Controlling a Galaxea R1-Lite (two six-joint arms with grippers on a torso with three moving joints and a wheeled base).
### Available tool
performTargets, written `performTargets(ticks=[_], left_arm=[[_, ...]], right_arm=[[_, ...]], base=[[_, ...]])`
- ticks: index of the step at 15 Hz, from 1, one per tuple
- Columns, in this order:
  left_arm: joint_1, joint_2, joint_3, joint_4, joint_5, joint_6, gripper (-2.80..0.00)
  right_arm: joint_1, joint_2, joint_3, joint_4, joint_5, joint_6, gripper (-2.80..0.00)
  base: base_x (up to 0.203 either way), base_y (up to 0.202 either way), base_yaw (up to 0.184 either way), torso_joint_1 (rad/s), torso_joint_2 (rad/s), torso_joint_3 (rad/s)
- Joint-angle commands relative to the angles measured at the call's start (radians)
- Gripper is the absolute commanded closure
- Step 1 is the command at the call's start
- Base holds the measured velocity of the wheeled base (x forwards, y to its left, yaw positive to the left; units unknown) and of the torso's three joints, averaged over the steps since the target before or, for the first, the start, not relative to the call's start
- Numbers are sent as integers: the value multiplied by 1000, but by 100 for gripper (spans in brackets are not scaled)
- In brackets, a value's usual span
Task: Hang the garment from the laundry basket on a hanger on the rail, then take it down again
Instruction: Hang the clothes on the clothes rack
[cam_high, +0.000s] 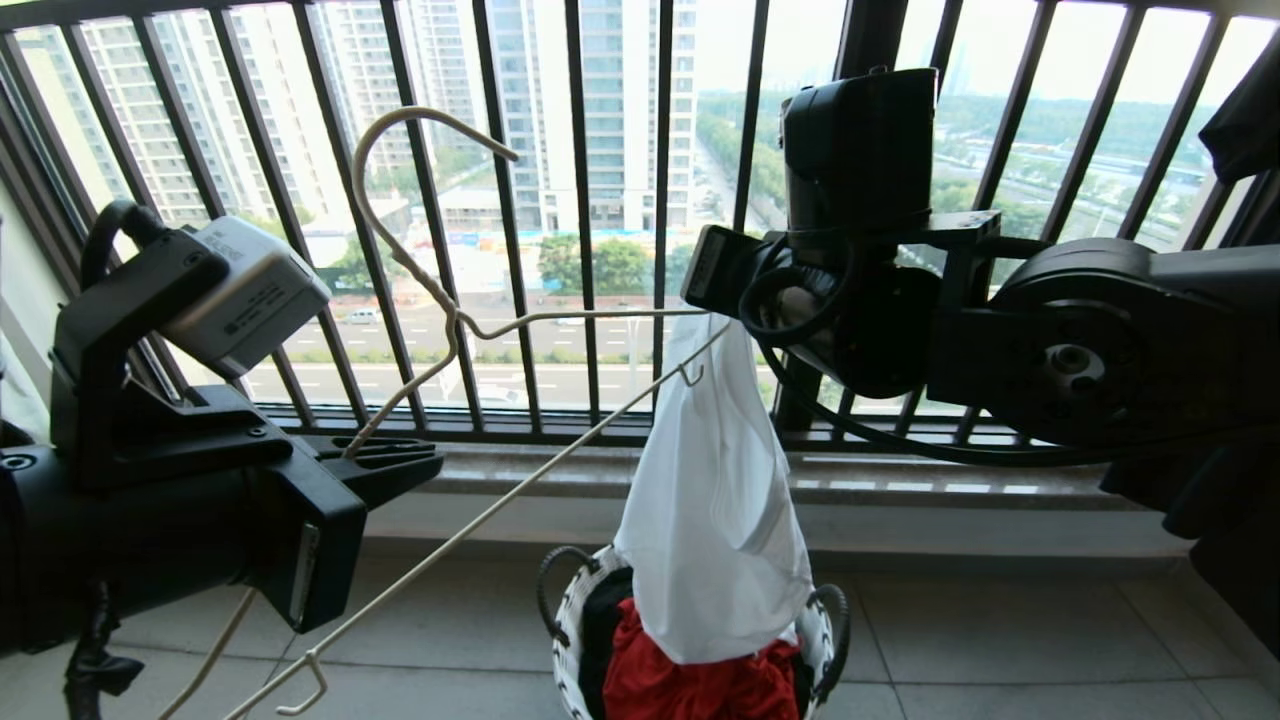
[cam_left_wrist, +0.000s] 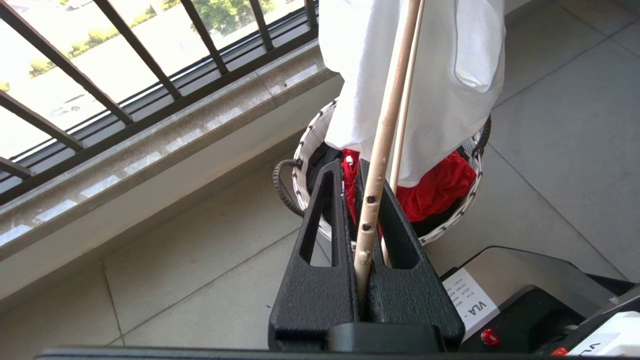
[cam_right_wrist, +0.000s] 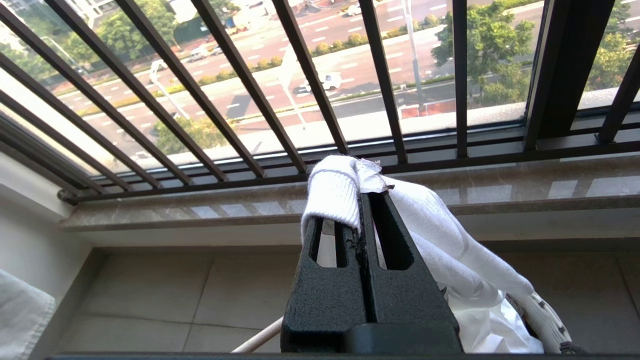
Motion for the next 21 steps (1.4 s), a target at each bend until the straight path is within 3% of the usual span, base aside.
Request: performTargets(ticks=[1,9,14,21], left_arm=[[-1,33,-17,3,0,-34,0],[-6,51,-46,51,-5,-74,0],[-6,64,-91,81,-42,-162,0],[-21,86,-117,89,-68,-221,0]], right_arm=[[-2,8,-5,-6,-2,6,0],[-32,29,-8,-87,-7,3,0],[-37,37,-8,-90,-5,3,0],[-46,51,-28,-92,-8,7,0]], base=[[0,0,0,0,0,0],[0,0,0,0,0,0],[0,0,0,0,0,0],[0,0,0,0,0,0]])
